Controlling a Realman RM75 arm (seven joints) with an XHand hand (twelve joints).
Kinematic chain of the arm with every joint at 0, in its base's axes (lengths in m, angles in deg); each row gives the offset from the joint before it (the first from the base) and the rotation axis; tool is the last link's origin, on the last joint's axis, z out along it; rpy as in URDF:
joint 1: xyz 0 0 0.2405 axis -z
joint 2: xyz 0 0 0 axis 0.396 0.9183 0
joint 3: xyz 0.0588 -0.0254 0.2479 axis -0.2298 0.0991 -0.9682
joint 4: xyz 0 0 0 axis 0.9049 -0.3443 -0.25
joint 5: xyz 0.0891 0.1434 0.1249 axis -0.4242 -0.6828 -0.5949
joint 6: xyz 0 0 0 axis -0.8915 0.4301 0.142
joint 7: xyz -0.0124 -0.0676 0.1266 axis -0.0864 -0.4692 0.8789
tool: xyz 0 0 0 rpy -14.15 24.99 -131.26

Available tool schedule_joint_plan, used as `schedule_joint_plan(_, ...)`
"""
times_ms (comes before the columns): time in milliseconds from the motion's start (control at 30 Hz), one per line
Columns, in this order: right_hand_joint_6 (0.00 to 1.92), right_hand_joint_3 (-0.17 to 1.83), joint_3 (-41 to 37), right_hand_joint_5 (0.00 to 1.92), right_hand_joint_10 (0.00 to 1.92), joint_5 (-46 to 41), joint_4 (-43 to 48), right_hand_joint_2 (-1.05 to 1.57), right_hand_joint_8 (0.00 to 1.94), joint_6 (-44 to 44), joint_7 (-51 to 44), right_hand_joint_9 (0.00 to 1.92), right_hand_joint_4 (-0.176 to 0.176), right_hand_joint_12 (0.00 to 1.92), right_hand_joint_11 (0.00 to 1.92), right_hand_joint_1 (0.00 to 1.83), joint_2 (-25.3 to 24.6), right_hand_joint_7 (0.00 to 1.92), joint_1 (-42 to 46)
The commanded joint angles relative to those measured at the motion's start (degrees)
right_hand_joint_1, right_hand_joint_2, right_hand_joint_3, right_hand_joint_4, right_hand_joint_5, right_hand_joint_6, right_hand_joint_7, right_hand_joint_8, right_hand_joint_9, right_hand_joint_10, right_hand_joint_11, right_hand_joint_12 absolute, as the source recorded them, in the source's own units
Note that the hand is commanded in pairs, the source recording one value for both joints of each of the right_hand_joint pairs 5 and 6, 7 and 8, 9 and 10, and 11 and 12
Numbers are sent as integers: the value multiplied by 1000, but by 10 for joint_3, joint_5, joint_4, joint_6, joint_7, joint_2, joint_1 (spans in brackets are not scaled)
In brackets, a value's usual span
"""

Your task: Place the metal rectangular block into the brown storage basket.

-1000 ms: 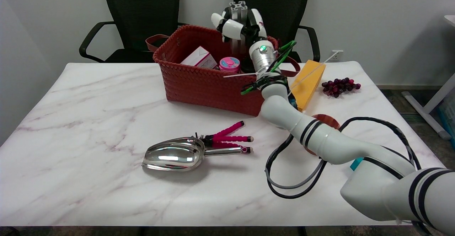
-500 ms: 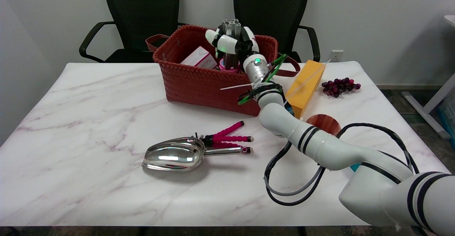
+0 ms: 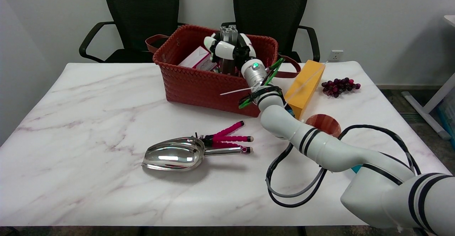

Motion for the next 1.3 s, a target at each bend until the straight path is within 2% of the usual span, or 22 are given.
schedule_joint_plan(33, 757, 959, -7, 757, 847, 1, 19, 744, 1318, 36, 4, 847, 0, 705, 705, 1151, 13, 1318, 0)
schedule_joint_plan(200, 660, 995, -14, 660, 664, 1, 32, 722, 1194, 36, 3, 664, 0, 377, 377, 1164, 20, 1194, 0)
schedule_joint_plan(467, 532, 1057, -19, 532, 585, 1, 46, 655, 1114, 49, 3, 585, 0, 251, 251, 1169, 32, 1114, -1)
schedule_joint_plan(633, 472, 1092, -31, 472, 554, 2, 66, 598, 1076, 44, 3, 554, 0, 233, 233, 1157, 37, 1076, 8)
schedule_joint_plan(767, 404, 1150, -33, 404, 530, 7, 97, 526, 972, 29, -21, 530, 0, 222, 222, 1149, 53, 972, 14)
schedule_joint_plan(900, 363, 1171, -46, 363, 515, 8, 158, 500, 903, -2, -95, 515, 0, 215, 215, 1134, 76, 903, 31)
schedule_joint_plan(1100, 347, 1185, -77, 347, 507, 7, 262, 484, 732, -144, -286, 507, 0, 209, 209, 1130, 97, 732, 98)
schedule_joint_plan(1300, 239, 1053, -93, 239, 385, 34, 347, 556, 531, -269, -433, 385, 0, 148, 148, 1162, 117, 531, 170)
